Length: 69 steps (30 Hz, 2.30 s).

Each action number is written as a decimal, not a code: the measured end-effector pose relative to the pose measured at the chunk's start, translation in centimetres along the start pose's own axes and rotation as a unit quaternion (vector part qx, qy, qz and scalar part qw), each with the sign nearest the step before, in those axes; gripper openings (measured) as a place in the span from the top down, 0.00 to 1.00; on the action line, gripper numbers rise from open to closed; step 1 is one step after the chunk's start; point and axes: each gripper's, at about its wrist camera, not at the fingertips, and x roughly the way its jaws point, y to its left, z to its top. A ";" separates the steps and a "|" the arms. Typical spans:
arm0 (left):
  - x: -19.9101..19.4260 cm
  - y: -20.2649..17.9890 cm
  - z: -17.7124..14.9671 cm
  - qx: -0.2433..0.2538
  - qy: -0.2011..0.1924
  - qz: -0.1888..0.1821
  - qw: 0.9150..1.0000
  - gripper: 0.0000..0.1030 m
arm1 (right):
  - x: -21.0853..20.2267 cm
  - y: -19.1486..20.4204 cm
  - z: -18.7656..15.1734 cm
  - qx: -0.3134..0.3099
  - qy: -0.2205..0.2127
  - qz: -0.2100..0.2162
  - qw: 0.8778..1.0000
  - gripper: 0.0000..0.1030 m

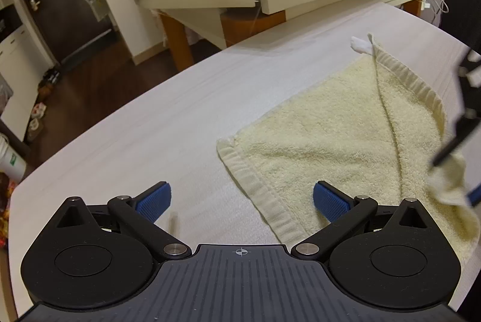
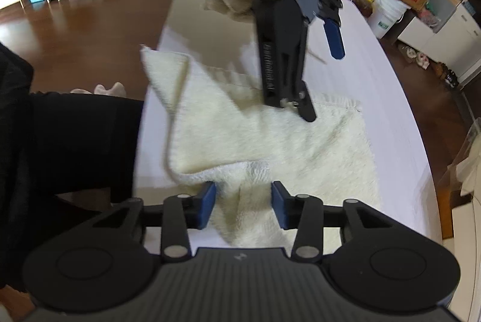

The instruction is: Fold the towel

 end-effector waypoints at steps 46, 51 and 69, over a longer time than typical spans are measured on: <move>-11.1 -5.3 -6.8 0.152 -0.035 -0.091 0.984 0.27 | -6.1 6.7 -8.1 0.196 -0.078 -0.157 0.965 0.89; -11.0 -6.8 -8.1 0.169 -0.003 -0.102 0.980 0.39 | -6.4 6.8 -7.9 0.202 -0.081 -0.157 0.963 0.89; -11.3 -10.7 -10.6 0.262 0.013 -0.090 0.961 0.94 | -6.3 7.7 -7.8 0.210 -0.074 -0.156 0.962 0.89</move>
